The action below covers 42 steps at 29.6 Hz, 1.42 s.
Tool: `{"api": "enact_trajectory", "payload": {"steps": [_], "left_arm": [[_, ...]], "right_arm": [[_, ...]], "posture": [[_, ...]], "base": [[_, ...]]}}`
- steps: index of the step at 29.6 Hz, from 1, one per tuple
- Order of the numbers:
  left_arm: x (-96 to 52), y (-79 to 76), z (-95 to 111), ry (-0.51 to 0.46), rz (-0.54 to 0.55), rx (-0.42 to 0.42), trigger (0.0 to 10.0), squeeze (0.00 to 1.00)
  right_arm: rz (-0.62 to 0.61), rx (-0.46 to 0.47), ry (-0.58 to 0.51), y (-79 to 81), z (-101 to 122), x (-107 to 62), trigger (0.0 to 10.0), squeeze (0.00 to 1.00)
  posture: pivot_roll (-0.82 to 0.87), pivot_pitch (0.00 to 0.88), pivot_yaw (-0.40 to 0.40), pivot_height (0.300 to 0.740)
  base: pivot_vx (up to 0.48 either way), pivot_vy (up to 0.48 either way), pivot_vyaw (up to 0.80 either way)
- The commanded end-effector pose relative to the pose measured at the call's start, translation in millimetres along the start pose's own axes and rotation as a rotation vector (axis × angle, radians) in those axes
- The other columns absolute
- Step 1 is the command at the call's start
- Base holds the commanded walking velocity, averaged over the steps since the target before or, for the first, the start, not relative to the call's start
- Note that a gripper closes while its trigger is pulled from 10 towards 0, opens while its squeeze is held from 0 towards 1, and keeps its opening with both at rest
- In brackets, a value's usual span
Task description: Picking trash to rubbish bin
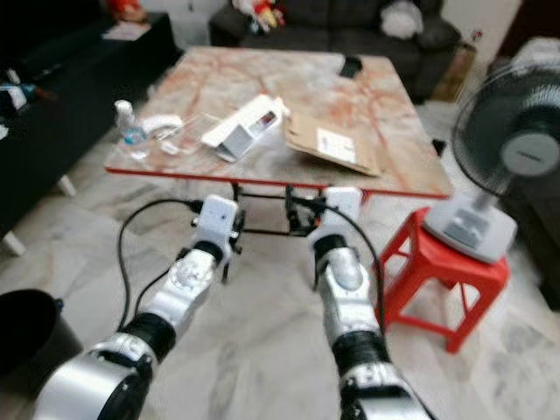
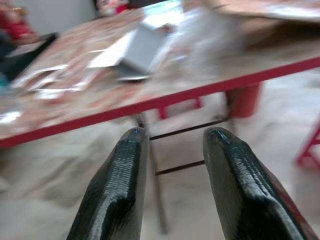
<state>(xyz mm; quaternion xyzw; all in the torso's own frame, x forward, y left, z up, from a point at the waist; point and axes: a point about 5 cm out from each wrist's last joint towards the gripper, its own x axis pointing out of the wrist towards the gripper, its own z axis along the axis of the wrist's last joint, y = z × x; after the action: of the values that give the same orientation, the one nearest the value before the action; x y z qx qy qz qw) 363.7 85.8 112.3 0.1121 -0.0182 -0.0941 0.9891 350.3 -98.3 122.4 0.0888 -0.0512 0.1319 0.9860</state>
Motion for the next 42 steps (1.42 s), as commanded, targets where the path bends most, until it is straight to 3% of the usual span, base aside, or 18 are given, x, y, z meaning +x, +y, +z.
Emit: {"api": "enact_trajectory", "payload": {"steps": [1, 15, 19, 42], "left_arm": [[1.5, -12.3, 6.8, -0.025, -0.032, 0.002, 10.0, 0.0], [2.2, -13.1, 11.5, -0.054, -0.038, 0.032, 10.0, 0.0], [2.6, -13.2, 13.1, -0.062, -0.037, 0.036, 10.0, 0.0], [4.2, -13.5, 18.6, -0.086, -0.032, 0.048, 10.0, 0.0]], "right_arm": [[-0.035, 0.001, -0.017, -12.9, 5.9, -0.8, 10.0, 0.0], [-0.022, 0.004, -0.033, -9.3, 6.3, -1.6, 10.0, 0.0], [-0.007, -0.046, -0.047, -7.1, 8.0, -1.8, 10.0, 0.0], [-0.017, -0.013, -0.056, -9.1, 8.3, -2.6, 10.0, 0.0]], "posture": [[-0.15, 0.016, -0.013, 0.74], [-0.15, 0.003, -0.016, 0.74], [-0.15, 0.0, -0.015, 0.74], [-0.15, 0.0, -0.022, 0.74]], "base": [[0.368, 0.0, 0.0], [0.367, 0.0, -0.17], [0.364, 0.0, 0.0], [0.367, 0.0, 0.08]]}}
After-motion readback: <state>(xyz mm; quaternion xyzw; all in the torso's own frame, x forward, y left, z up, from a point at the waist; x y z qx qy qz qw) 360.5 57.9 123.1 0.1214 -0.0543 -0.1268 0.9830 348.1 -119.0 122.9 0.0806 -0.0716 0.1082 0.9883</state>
